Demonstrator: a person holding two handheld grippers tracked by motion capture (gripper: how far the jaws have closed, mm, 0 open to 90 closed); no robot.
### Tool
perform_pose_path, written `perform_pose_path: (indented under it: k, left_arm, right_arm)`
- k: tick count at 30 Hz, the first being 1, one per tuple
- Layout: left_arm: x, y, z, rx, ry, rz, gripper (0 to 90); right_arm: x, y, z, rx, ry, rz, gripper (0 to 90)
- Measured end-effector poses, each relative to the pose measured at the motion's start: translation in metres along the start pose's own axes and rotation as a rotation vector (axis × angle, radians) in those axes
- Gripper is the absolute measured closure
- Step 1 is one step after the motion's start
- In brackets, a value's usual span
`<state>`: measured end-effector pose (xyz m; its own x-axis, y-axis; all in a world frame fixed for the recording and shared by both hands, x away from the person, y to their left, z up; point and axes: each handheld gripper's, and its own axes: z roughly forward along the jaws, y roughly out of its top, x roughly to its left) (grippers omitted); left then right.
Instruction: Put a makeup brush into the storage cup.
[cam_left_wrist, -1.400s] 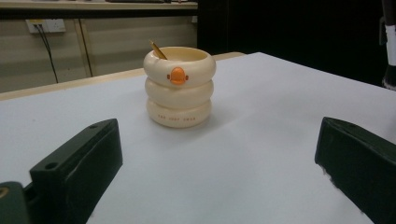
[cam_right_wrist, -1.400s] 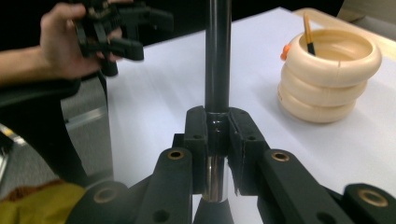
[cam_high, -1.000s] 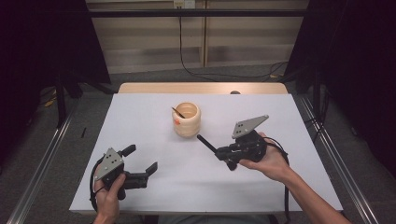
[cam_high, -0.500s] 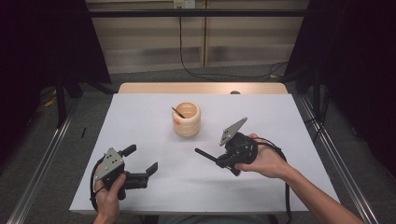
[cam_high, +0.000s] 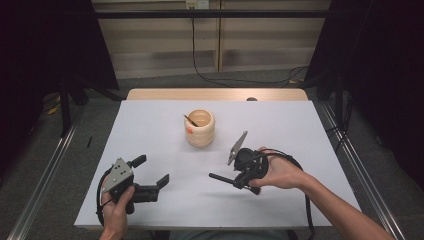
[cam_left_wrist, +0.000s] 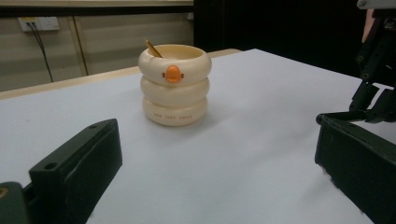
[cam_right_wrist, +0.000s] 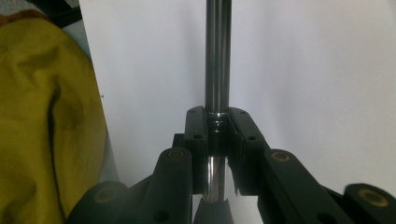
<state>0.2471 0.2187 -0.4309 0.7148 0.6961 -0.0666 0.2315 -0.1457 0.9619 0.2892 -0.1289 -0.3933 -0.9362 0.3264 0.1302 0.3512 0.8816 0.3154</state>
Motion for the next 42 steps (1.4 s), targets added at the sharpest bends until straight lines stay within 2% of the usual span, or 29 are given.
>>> perform_pose_path:
  k: [4, 5, 7, 10, 13, 15, 20, 24, 27, 30, 31, 32, 33, 34, 42]
  left_arm:
    - [0.001, 0.006, -0.001, 0.010, -0.002, 0.004, 0.9]
    - [0.002, 0.009, -0.002, -0.001, -0.015, 0.008, 1.1]
    - [0.002, 0.012, -0.004, -0.017, -0.029, 0.011, 1.3]
    - [0.002, 0.018, -0.006, -0.038, -0.045, 0.010, 1.3]
    - [0.000, 0.024, -0.007, -0.057, -0.081, 0.014, 1.4]
    - [-0.003, 0.027, -0.008, -0.064, -0.097, 0.029, 1.3]
    - [-0.008, 0.034, -0.006, -0.072, -0.098, 0.048, 1.0]
    - [-0.012, 0.048, -0.001, -0.084, -0.131, 0.076, 0.9]
    - [-0.017, 0.058, 0.004, -0.076, -0.185, 0.106, 0.7]
    - [-0.021, 0.064, 0.012, -0.068, -0.212, 0.128, 0.5]
    - [-0.021, 0.066, 0.014, -0.067, -0.216, 0.126, 0.5]
    - [-0.023, 0.067, 0.017, -0.068, -0.238, 0.112, 0.3]
    - [-0.023, 0.068, 0.020, -0.067, -0.248, 0.107, 0.4]
    - [-0.024, 0.068, 0.022, -0.069, -0.251, 0.104, 0.7]
    - [-0.033, 0.077, 0.041, -0.015, -0.305, 0.111, 0.6]
  right_arm:
    - [0.002, 0.000, 0.002, 0.016, 0.016, -0.016, 78.8]
    - [0.003, 0.001, 0.001, 0.020, 0.018, -0.003, 78.8]
    - [0.003, 0.002, 0.002, 0.005, 0.020, -0.023, 78.8]
    - [0.004, 0.002, 0.004, -0.006, 0.027, -0.030, 78.8]
    - [0.005, 0.003, 0.004, -0.005, 0.028, -0.023, 78.8]
    - [0.005, 0.002, 0.003, -0.007, 0.028, -0.022, 78.8]
    - [0.004, 0.000, 0.001, -0.014, 0.027, -0.025, 78.8]
    - [0.003, -0.002, -0.001, -0.024, 0.023, -0.026, 78.8]
    - [0.003, -0.003, -0.001, -0.026, 0.027, -0.019, 78.8]
    - [0.002, -0.004, -0.002, -0.033, 0.021, -0.021, 78.8]
    - [0.002, -0.004, -0.002, -0.031, 0.024, -0.017, 78.8]
    - [0.003, -0.004, -0.003, -0.024, 0.026, -0.005, 78.8]
    - [0.002, -0.004, -0.003, -0.034, 0.025, -0.023, 78.8]
    - [0.001, -0.005, -0.003, -0.035, 0.026, -0.020, 78.8]
    - [0.001, -0.005, -0.003, -0.037, 0.030, -0.019, 78.8]
